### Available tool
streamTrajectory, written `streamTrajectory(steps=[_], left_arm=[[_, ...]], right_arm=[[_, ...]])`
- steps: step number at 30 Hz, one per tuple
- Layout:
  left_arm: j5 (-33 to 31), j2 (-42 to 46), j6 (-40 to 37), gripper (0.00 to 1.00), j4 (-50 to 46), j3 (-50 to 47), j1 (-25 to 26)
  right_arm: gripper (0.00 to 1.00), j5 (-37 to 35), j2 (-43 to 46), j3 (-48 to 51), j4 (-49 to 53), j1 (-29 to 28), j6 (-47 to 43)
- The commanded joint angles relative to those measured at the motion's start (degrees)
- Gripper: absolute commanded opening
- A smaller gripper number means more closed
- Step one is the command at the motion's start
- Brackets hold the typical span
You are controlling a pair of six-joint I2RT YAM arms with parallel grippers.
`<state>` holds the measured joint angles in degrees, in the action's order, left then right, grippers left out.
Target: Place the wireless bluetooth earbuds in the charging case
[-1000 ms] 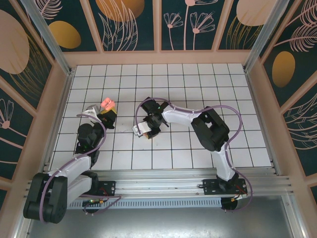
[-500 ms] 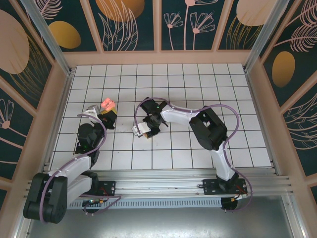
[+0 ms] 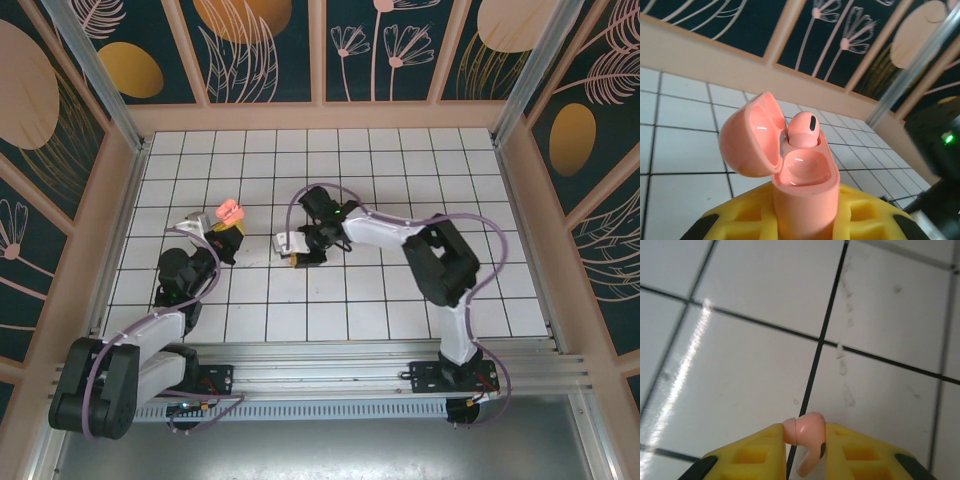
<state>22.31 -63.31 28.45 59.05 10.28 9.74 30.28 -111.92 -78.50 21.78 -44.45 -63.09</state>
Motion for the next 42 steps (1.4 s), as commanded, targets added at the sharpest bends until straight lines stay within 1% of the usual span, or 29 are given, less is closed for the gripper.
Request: streamTrajectory(steps=[1, 4, 5, 8, 9, 13, 15, 18, 20, 23, 25, 27, 30, 32, 35, 38, 42], left_arm=[[8.57, -1.31, -3.82, 0.09, 9.42, 1.15, -0.01], [10.87, -2.51, -5.34, 0.08, 11.02, 2.39, 1.54], [11.34, -3.05, -6.61, 0.08, 11.18, 2.79, 2.87], [12.96, -5.23, -11.69, 0.08, 7.70, 6.10, 7.07], [13.53, -6.04, -12.70, 0.08, 6.19, 7.42, 8.05], [12.98, -7.52, -13.72, 0.07, 5.30, 9.22, 9.33], [12.30, -7.55, -14.43, 0.07, 4.20, 9.64, 9.34], [13.48, -7.71, -15.79, 0.07, 2.31, 10.18, 9.55], [14.55, -7.62, -17.63, 0.07, 1.13, 10.22, 10.05], [16.04, -7.86, -19.06, 0.07, 0.52, 10.48, 10.56], [15.83, -8.14, -19.11, 0.07, -0.20, 11.02, 10.74], [14.74, -8.15, -19.37, 0.07, -1.75, 11.58, 10.76], [13.44, -7.58, -20.12, 0.06, -4.56, 12.02, 10.83], [11.29, -7.15, -20.53, 0.06, -6.97, 12.28, 10.85], [7.71, -6.31, -20.58, 0.06, -10.67, 12.63, 10.83], [6.87, -5.91, -20.47, 0.06, -12.60, 12.84, 10.81], [6.96, -5.51, -20.19, 0.06, -12.90, 12.48, 10.84]], right_arm=[[0.22, 8.98, 11.07, 4.80, -12.23, 0.88, 12.85], [0.22, 11.55, 18.56, 10.61, -20.52, 1.77, 21.19], [0.22, 12.41, 21.49, 13.42, -25.08, 2.04, 24.66], [0.22, 14.47, 28.42, 21.84, -40.23, 3.34, 34.98], [0.22, 15.06, 30.25, 23.90, -43.29, 4.14, 38.33], [0.23, 16.67, 35.93, 29.03, -45.75, 7.03, 49.84], [0.23, 16.10, 38.03, 32.16, -47.86, 8.30, 58.81], [0.22, 13.34, 40.53, 36.06, -50.69, 8.83, 71.34], [0.23, 12.62, 42.27, 38.50, -54.42, 8.77, 75.32], [0.24, 11.16, 44.09, 40.38, -59.96, 8.84, 76.03], [0.24, 10.09, 44.29, 40.36, -61.04, 9.05, 76.16], [0.24, 9.03, 43.91, 39.27, -58.09, 9.64, 77.84], [0.23, 4.40, 42.57, 35.40, -45.72, 10.11, 83.02], [0.23, 2.19, 41.66, 33.21, -36.95, 10.10, 86.35], [0.23, -2.68, 41.08, 32.23, -27.68, 10.00, 92.49], [0.23, -8.68, 40.45, 32.55, -20.74, 9.53, 98.28], [0.22, -15.30, 37.62, 31.17, -11.52, 8.42, 100.69]])
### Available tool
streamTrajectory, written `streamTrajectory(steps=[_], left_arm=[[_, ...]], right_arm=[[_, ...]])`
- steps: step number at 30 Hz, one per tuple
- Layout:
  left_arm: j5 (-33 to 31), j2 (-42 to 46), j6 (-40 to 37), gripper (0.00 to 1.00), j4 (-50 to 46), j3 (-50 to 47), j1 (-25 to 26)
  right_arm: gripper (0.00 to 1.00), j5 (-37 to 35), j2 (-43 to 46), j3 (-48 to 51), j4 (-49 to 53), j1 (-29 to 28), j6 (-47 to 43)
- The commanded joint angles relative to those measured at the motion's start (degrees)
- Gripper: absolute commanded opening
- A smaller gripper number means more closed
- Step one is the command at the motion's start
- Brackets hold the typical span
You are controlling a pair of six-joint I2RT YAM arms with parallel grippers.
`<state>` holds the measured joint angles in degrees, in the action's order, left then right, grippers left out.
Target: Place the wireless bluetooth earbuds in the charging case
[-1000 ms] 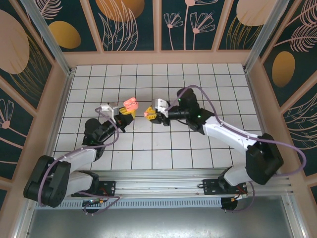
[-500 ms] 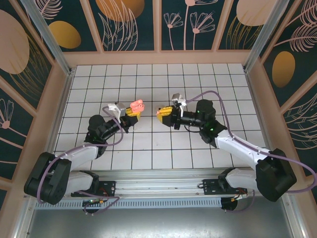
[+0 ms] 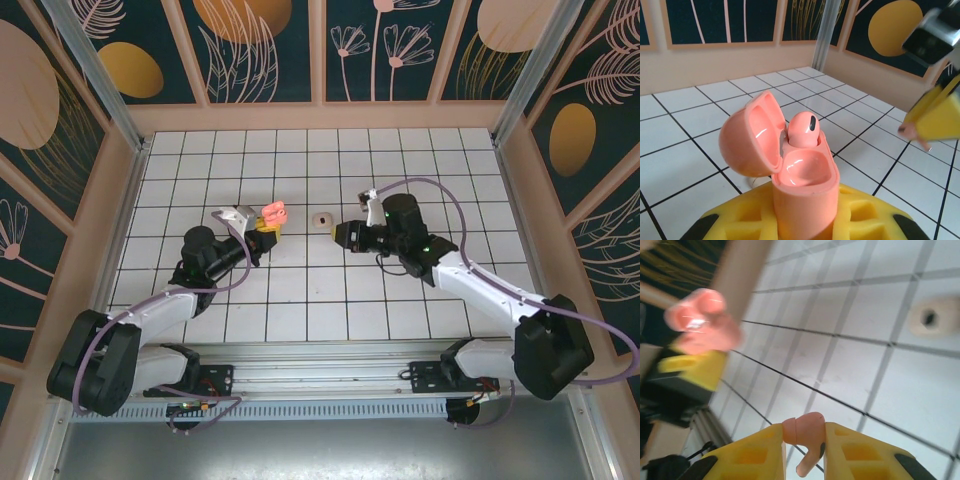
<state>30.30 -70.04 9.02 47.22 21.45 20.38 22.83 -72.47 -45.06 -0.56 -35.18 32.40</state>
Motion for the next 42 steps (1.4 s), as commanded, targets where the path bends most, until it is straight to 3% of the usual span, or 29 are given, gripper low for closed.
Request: streamTrajectory(steps=[1, 8, 16, 20, 23, 26, 34, 42], left_arm=[[-0.97, 1.24, -0.71, 0.06, -1.08, 1.22, 0.18], [-1.41, 1.05, -0.83, 0.06, -2.09, 1.53, 0.18], [-1.59, 1.22, -1.12, 0.06, -2.83, 1.83, 0.18], [-1.91, 1.55, -1.54, 0.07, -3.43, 1.84, 0.19], [-1.85, 1.43, -1.46, 0.07, -3.39, 1.90, 0.18], [-1.53, 1.06, -1.11, 0.07, -3.04, 1.92, 0.18], [-1.60, 1.40, -1.02, 0.07, -3.72, 2.13, 0.20], [-1.13, 0.92, -0.93, 0.07, -3.39, 2.23, 0.21]], right_arm=[[0.22, -9.38, -3.14, -2.98, 13.26, -1.19, 5.21], [0.23, -16.36, -17.78, -11.09, 28.30, -3.20, 1.79], [0.25, -20.36, -29.34, -18.26, 37.19, -4.93, -0.44], [0.28, -21.03, -31.93, -20.58, 39.75, -5.49, -0.63], [0.42, -21.87, -33.68, -24.71, 44.24, -5.51, -0.03], [0.50, -22.74, -34.36, -29.82, 49.44, -5.52, 1.12], [0.50, -21.63, -37.15, -37.82, 62.91, -4.46, 11.14], [0.45, -18.69, -39.83, -36.91, 60.23, -3.42, 16.70]])
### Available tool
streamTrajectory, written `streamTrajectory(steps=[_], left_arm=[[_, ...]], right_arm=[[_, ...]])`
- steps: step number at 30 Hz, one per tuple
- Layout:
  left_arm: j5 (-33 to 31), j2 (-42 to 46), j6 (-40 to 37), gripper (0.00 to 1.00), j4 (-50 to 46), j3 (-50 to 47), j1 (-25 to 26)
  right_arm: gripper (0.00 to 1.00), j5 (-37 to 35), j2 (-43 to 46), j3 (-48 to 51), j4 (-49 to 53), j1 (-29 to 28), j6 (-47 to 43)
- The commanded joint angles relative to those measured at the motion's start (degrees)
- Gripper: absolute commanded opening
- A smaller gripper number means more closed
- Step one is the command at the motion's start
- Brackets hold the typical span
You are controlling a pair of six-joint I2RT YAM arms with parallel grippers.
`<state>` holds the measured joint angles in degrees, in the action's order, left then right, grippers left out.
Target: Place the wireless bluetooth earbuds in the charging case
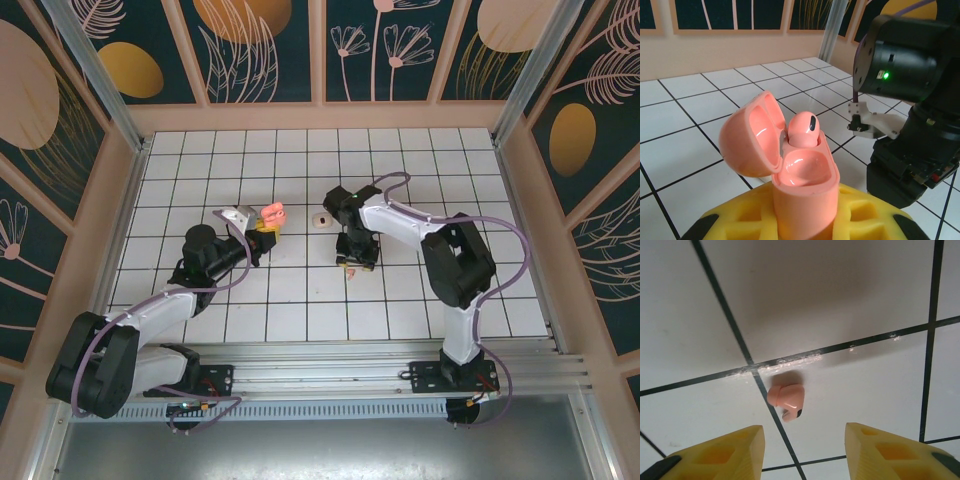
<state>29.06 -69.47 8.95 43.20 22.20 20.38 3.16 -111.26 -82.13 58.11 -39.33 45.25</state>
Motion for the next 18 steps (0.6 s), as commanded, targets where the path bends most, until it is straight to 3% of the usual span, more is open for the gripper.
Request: streamTrajectory(steps=[1, 18], left_arm=[[0.04, 0.44, -0.85, 0.07, 0.65, 1.43, 0.19], [-0.14, 0.04, -1.48, 0.07, 0.39, 1.53, 0.20]], right_arm=[[0.44, 1.58, -1.34, 0.45, 0.89, 0.83, 3.87], [0.37, 4.18, -4.55, 1.22, -4.77, 2.15, 4.56]])
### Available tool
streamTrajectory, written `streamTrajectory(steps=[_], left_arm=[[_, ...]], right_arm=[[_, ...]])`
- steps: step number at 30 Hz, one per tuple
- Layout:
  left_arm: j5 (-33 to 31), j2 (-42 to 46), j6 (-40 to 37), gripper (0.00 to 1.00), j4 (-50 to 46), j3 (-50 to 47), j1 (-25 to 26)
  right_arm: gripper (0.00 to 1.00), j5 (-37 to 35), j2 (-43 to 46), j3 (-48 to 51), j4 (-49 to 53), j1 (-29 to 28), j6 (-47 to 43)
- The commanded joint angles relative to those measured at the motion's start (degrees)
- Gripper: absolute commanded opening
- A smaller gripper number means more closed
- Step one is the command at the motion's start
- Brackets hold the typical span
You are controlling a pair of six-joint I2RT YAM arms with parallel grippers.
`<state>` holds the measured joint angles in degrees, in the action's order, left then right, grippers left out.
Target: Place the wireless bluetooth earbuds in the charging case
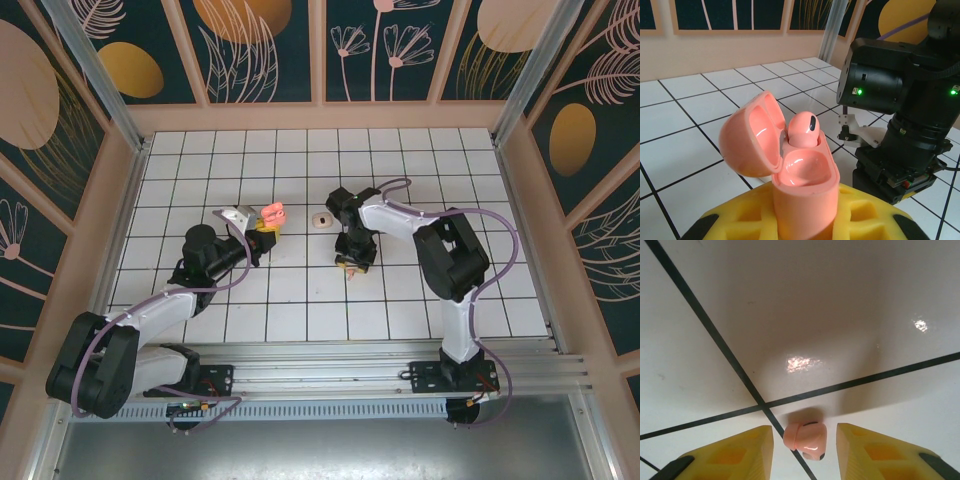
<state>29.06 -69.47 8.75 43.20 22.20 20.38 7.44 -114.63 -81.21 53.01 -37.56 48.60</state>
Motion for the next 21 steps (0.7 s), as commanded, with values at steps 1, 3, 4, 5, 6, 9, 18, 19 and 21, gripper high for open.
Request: streamTrajectory(steps=[1, 3, 4, 5, 6, 9, 18, 19, 21], left_arm=[[-0.18, 0.04, -1.22, 0.07, 0.39, 1.47, 0.18], [-0.07, -0.09, -1.28, 0.07, 0.33, 1.51, 0.19], [-0.10, -0.06, -1.28, 0.07, 0.33, 1.53, 0.18], [-0.14, -0.13, -1.23, 0.07, 0.28, 1.46, 0.18], [-0.19, -0.13, -1.35, 0.07, 0.30, 1.53, 0.18], [-0.27, 0.12, -1.46, 0.07, 0.12, 1.42, 0.19], [-0.12, -0.15, -1.37, 0.07, 0.06, 1.53, 0.26], [0.02, -0.21, -1.37, 0.07, 0.04, 1.53, 0.19], [0.07, -0.28, -1.37, 0.07, 0.00, 1.54, 0.15]], right_arm=[[0.36, -0.15, -1.28, 0.28, 0.18, 0.45, 1.25], [0.34, 0.11, -1.54, 0.29, -0.12, 0.49, 1.07], [0.34, 0.19, -1.71, 0.35, -0.02, 0.50, 0.98], [0.34, 0.20, -1.89, 0.43, 0.16, 0.47, 0.93], [0.33, 0.30, -2.00, 0.61, 0.25, 0.47, 0.93], [0.34, 0.64, -2.26, 1.20, -0.15, 0.48, 0.92], [0.25, 0.23, -2.57, 1.87, -0.99, 0.60, 0.54], [0.24, 0.12, -2.52, 1.92, -0.90, 0.56, 0.58], [0.23, -0.35, -2.19, 2.00, -0.98, 0.58, 0.59]])
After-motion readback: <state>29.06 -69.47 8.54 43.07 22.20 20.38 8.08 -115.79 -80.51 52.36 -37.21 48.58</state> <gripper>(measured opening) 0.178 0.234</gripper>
